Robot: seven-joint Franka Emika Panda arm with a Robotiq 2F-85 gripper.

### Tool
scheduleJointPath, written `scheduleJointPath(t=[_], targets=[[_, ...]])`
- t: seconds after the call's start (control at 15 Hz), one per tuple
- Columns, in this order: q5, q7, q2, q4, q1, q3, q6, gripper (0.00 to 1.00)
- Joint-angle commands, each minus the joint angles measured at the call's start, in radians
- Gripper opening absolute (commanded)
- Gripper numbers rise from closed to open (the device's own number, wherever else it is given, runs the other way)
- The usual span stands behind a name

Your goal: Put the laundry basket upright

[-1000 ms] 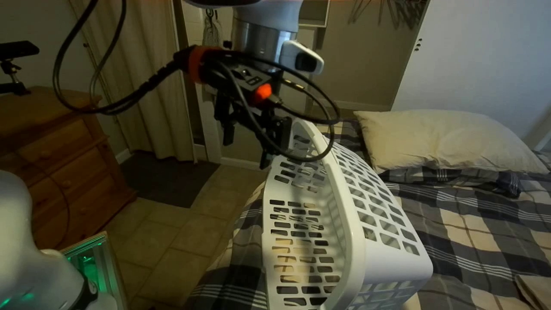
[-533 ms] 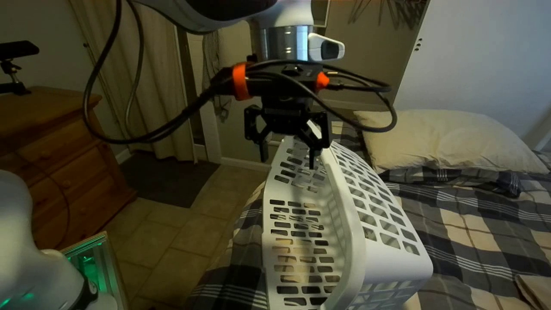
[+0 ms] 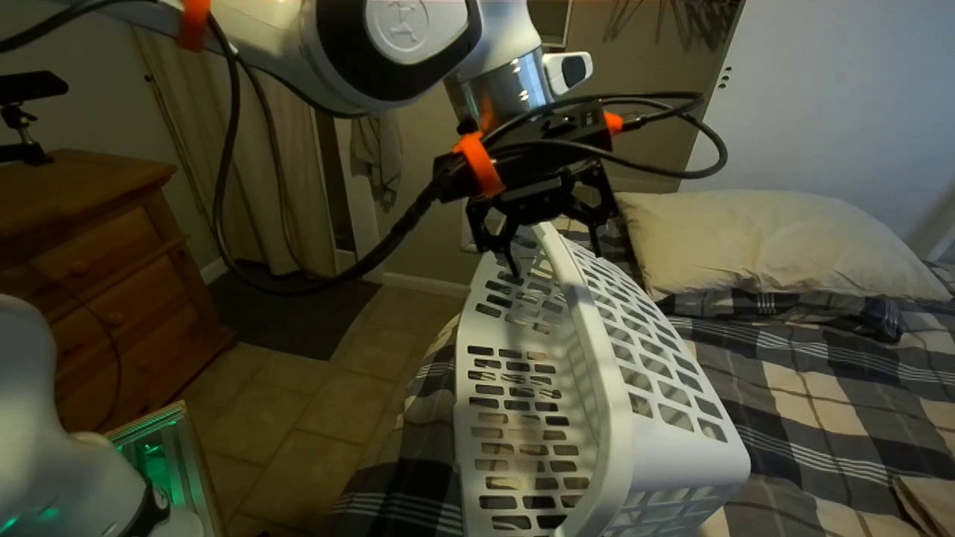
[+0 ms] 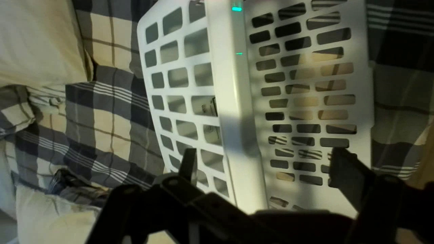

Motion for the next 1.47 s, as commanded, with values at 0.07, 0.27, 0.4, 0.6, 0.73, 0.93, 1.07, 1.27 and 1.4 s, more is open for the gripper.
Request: scheduleJointPath(t=[0.07,0.27,0.4,0.6,0.73,0.93,1.07,1.27,1.4], targets=[[0.013,-0.021,0.003,-0.007,-0.027,0.023,0.028,1.00],[0.013,-0.024,0.003,-0.009,-0.028,0.023,0.031,1.00],[0.034,-0.047,0.021,-0.005,-0.024,0.006,0.094,1.00],[0.098,-0.110,0.040,0.003,-0.008,-0.009,0.154,1.00],[0.129,-0.154,0.056,0.005,-0.007,-0.015,0.201,1.00],[0.193,-0.221,0.090,0.014,-0.006,-0.025,0.241,1.00],[0.241,-0.269,0.114,0.023,-0.004,-0.030,0.231,1.00],[0.300,-0.327,0.138,0.032,-0.005,-0.021,0.200,1.00],[0.334,-0.354,0.156,0.042,-0.009,-0.018,0.163,0.75]])
